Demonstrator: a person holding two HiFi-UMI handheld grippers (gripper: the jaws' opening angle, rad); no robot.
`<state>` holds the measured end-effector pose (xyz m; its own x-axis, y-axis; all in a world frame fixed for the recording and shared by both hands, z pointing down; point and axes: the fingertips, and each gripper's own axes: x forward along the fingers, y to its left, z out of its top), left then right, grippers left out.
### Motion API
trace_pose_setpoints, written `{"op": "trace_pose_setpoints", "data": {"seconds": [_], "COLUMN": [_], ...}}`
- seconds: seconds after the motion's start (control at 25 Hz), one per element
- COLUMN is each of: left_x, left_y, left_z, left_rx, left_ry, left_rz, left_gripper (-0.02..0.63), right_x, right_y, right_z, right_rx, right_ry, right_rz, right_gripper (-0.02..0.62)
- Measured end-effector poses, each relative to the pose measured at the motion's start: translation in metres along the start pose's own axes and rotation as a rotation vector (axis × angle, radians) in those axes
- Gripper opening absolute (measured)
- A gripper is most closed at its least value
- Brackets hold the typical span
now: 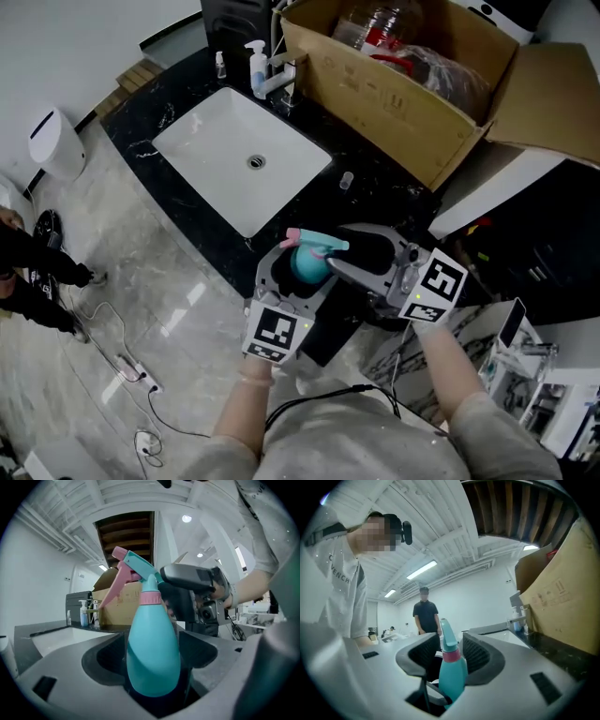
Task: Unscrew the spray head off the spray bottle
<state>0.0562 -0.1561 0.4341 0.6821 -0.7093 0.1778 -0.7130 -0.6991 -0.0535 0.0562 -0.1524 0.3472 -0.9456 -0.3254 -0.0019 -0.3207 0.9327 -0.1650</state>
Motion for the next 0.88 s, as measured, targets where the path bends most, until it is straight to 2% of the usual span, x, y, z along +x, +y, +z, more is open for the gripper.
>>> {"op": "trace_pose_setpoints", "data": {"seconds": [0.08, 0.28, 0.4, 0.76, 0.88], "left_x": [0.0033, 0.0024, 0.0007, -0.0034, -0.0033], "left_y": [-0.0039, -0.0055, -0.0069, -0.0114, -0.0103], "left_z": [-0.0024, -0.0034, -0.0035, -0.0054, -0.0047], "left_rx": [0.043, 0.084, 0.09, 0.104, 0.097], "left_ry": [0.016, 0.041, 0.039, 0.041, 0.041], "left_rz": [-0.041, -0.167, -0.229, -0.344, -0.341], "left_gripper": [0.358, 0.351, 0.347, 0.343, 0.342], "right_x": [0.0061, 0.0096, 0.0086, 0.0071, 0.01], "right_y": [0.0034, 0.003, 0.0039, 0.007, 0.0065], "right_z": [0.0005, -0.0022, -0.0031, -0.0038, -0.0021], "right_rx": [-0.008, -0.01, -0.013, -0.022, -0.023], "right_ry": [0.021, 0.031, 0.05, 0.128, 0.137], "right_rz": [0.052, 0.106, 0.153, 0.363, 0.355], "right_gripper": [0.169, 0.101, 0.103, 0.089, 0.095]}}
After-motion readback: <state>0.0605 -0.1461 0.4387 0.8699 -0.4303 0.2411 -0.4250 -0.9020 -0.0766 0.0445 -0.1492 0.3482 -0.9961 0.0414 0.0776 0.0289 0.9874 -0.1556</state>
